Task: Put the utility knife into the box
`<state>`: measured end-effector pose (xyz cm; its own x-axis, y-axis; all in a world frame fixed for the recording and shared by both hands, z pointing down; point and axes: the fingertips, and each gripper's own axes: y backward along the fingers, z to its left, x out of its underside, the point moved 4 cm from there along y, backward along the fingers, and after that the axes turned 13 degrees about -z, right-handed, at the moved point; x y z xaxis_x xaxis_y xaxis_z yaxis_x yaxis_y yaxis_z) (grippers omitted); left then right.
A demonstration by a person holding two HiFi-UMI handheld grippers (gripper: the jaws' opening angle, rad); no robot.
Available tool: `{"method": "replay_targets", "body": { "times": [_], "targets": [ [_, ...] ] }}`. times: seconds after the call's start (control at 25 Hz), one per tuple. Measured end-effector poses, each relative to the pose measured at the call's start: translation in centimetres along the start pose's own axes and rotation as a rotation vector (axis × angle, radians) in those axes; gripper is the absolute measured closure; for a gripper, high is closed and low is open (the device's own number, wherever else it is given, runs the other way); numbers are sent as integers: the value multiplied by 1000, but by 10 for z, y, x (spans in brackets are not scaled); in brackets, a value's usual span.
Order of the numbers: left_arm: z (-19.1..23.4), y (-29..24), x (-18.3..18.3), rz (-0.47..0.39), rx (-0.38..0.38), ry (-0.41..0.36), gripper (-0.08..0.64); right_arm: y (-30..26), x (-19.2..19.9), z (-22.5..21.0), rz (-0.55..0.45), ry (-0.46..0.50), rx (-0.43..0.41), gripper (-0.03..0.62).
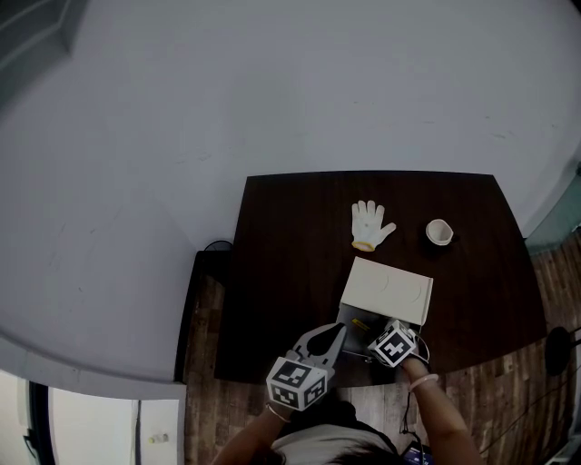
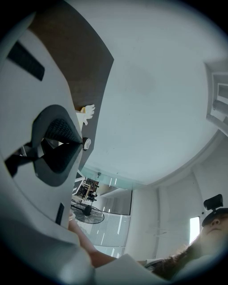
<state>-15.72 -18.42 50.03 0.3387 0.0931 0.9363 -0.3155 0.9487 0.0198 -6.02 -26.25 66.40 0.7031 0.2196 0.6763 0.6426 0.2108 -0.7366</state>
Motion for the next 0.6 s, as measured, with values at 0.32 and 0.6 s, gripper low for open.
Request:
{"method": "replay_targets", "body": {
  "times": [0.32,0.6],
  "targets": [
    [5,1,-7,-8,5,-7,541,8,-7,3,-49,-30,37,506],
    [7,-2,-13,-19,-1,-20,541,27,-21,7,-172,-109,94,522]
  ]
}}
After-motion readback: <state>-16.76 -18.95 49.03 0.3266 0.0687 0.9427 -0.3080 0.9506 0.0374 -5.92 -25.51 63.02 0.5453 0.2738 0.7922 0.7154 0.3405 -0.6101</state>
